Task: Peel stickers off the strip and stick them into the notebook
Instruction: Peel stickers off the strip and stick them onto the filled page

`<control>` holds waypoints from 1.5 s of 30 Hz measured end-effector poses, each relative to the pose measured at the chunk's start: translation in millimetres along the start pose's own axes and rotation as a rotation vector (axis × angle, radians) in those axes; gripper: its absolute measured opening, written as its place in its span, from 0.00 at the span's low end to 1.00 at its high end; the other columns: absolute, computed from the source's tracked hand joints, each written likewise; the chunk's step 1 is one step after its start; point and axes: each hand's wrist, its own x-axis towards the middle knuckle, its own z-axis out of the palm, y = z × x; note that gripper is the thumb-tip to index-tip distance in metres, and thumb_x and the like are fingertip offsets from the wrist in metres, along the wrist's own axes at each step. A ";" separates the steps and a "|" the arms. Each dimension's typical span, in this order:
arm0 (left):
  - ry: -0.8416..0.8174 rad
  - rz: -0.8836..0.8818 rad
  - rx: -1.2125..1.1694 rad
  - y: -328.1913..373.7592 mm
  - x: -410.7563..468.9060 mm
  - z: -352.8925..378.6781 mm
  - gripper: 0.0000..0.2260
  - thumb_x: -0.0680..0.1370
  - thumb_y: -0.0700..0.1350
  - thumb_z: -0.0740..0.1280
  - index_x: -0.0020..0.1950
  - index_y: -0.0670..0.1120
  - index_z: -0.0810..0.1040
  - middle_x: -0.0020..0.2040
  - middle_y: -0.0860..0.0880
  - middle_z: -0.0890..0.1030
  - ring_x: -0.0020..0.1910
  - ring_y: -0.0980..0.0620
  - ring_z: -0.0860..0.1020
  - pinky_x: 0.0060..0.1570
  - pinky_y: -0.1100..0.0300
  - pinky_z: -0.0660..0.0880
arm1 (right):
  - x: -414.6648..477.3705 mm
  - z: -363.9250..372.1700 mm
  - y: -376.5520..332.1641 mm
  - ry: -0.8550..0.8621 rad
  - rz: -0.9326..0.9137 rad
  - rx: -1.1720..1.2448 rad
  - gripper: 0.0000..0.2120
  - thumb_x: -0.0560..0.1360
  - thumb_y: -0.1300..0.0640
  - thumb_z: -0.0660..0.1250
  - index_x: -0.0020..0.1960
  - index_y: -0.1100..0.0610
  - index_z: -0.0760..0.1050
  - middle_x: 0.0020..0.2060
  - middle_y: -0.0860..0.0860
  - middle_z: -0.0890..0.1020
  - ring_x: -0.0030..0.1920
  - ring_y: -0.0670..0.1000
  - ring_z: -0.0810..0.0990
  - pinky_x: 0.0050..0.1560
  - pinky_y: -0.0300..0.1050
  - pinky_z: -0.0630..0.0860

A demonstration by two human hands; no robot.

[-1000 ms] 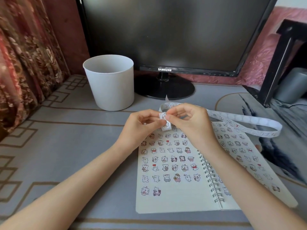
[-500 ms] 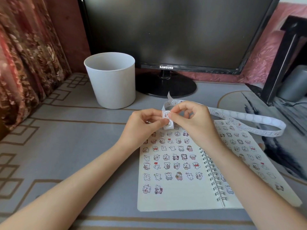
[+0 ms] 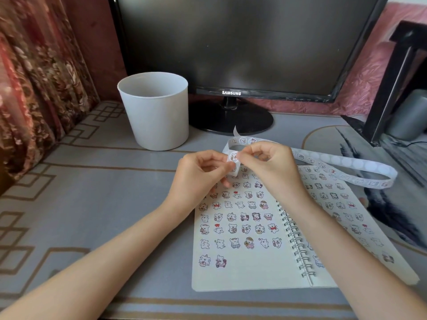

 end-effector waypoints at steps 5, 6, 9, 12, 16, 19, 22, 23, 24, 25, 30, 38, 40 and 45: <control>0.023 0.036 0.019 -1.2 0.5 0.7 0.03 0.74 0.41 0.71 0.46 0.43 0.82 0.34 0.48 0.84 0.35 0.52 0.83 0.34 0.59 0.79 | -1.2 -1.0 -4.1 -0.040 0.113 0.134 0.04 0.71 0.58 0.71 0.38 0.54 0.82 0.30 0.44 0.82 0.32 0.37 0.76 0.37 0.29 0.71; 0.027 0.051 0.031 -0.8 0.0 1.1 0.03 0.74 0.41 0.71 0.47 0.43 0.82 0.34 0.48 0.84 0.35 0.52 0.84 0.36 0.57 0.80 | -1.3 -1.7 -4.3 -0.046 0.131 0.155 0.04 0.72 0.59 0.70 0.38 0.55 0.81 0.27 0.42 0.80 0.28 0.35 0.74 0.33 0.26 0.68; 0.030 0.049 0.024 -0.2 -0.8 2.4 0.03 0.74 0.41 0.71 0.47 0.43 0.82 0.34 0.49 0.85 0.35 0.55 0.83 0.36 0.60 0.80 | -0.6 -2.6 -2.9 -0.052 0.143 0.191 0.05 0.73 0.61 0.69 0.38 0.56 0.80 0.22 0.39 0.76 0.23 0.36 0.71 0.29 0.24 0.65; -0.002 -0.010 -0.044 -0.2 0.1 2.1 0.03 0.75 0.41 0.71 0.46 0.43 0.82 0.35 0.47 0.85 0.34 0.54 0.82 0.33 0.63 0.76 | 0.0 -3.3 -2.8 -0.060 0.122 0.192 0.04 0.73 0.60 0.70 0.43 0.60 0.81 0.25 0.40 0.78 0.25 0.35 0.73 0.30 0.24 0.66; -0.001 -0.012 -0.064 -2.3 1.0 0.5 0.01 0.75 0.41 0.71 0.46 0.44 0.82 0.35 0.47 0.85 0.35 0.54 0.82 0.34 0.63 0.76 | -0.2 -3.9 -3.7 -0.095 0.102 0.151 0.06 0.72 0.59 0.71 0.45 0.61 0.82 0.35 0.49 0.82 0.31 0.35 0.76 0.33 0.24 0.67; 0.008 0.029 0.003 -3.3 0.5 0.6 0.01 0.75 0.41 0.71 0.46 0.46 0.82 0.35 0.49 0.85 0.37 0.54 0.83 0.39 0.61 0.79 | -0.7 -5.1 -6.5 -0.088 0.117 0.142 0.05 0.72 0.59 0.71 0.43 0.61 0.82 0.32 0.47 0.82 0.29 0.35 0.75 0.33 0.24 0.67; 0.006 0.064 0.030 -3.3 0.3 0.1 0.03 0.75 0.41 0.71 0.47 0.45 0.82 0.37 0.49 0.85 0.40 0.53 0.84 0.47 0.56 0.80 | -0.9 -8.2 -9.8 -0.098 0.173 0.164 0.04 0.73 0.59 0.69 0.41 0.58 0.81 0.19 0.39 0.73 0.23 0.36 0.71 0.31 0.24 0.65; 0.004 0.073 0.044 -3.3 0.2 -0.2 0.03 0.75 0.41 0.71 0.47 0.46 0.82 0.37 0.49 0.85 0.41 0.53 0.84 0.48 0.54 0.80 | -1.1 -8.4 -10.1 -0.101 0.191 0.170 0.04 0.73 0.59 0.69 0.40 0.57 0.80 0.18 0.39 0.72 0.23 0.37 0.70 0.32 0.26 0.66; 0.005 0.085 0.064 -3.2 -0.1 -0.3 0.03 0.74 0.41 0.71 0.47 0.46 0.82 0.37 0.50 0.85 0.41 0.54 0.84 0.49 0.54 0.80 | -1.4 -8.4 -10.0 -0.100 0.206 0.175 0.05 0.73 0.59 0.70 0.38 0.56 0.81 0.18 0.39 0.72 0.24 0.38 0.69 0.33 0.29 0.66; 0.008 0.099 0.089 -3.2 -0.4 -0.3 0.03 0.74 0.41 0.72 0.47 0.46 0.82 0.37 0.50 0.85 0.41 0.54 0.84 0.48 0.54 0.80 | -1.3 -8.0 -9.7 -0.095 0.217 0.181 0.06 0.72 0.58 0.70 0.36 0.55 0.80 0.20 0.40 0.72 0.26 0.40 0.67 0.35 0.33 0.66; 0.037 0.124 0.159 -2.6 -1.0 0.9 0.03 0.74 0.41 0.71 0.47 0.47 0.82 0.36 0.52 0.85 0.39 0.57 0.83 0.45 0.53 0.80 | -1.1 -7.3 -9.0 -0.087 0.240 0.202 0.07 0.69 0.56 0.71 0.36 0.60 0.81 0.27 0.47 0.75 0.32 0.49 0.65 0.38 0.40 0.65; 0.055 0.090 0.175 -5.6 1.3 -0.6 0.01 0.75 0.42 0.71 0.45 0.47 0.82 0.35 0.52 0.84 0.37 0.54 0.83 0.39 0.57 0.80 | -1.2 -12.3 -6.7 -0.188 0.260 0.197 0.05 0.69 0.58 0.73 0.40 0.60 0.83 0.31 0.51 0.79 0.30 0.47 0.69 0.31 0.37 0.66; 0.059 0.062 0.156 -5.9 2.2 -1.8 0.01 0.75 0.42 0.71 0.45 0.46 0.82 0.34 0.52 0.84 0.37 0.53 0.83 0.35 0.59 0.80 | -3.8 -16.9 -10.1 -0.207 0.243 0.167 0.03 0.70 0.60 0.72 0.40 0.60 0.82 0.28 0.48 0.80 0.27 0.44 0.70 0.28 0.34 0.66; 0.040 0.006 0.116 -6.5 3.5 -2.3 0.00 0.75 0.40 0.71 0.44 0.45 0.82 0.35 0.51 0.85 0.37 0.54 0.83 0.30 0.66 0.75 | -18.9 -31.8 -24.4 -0.299 0.258 0.108 0.09 0.69 0.64 0.73 0.49 0.60 0.80 0.25 0.46 0.80 0.24 0.40 0.70 0.26 0.31 0.65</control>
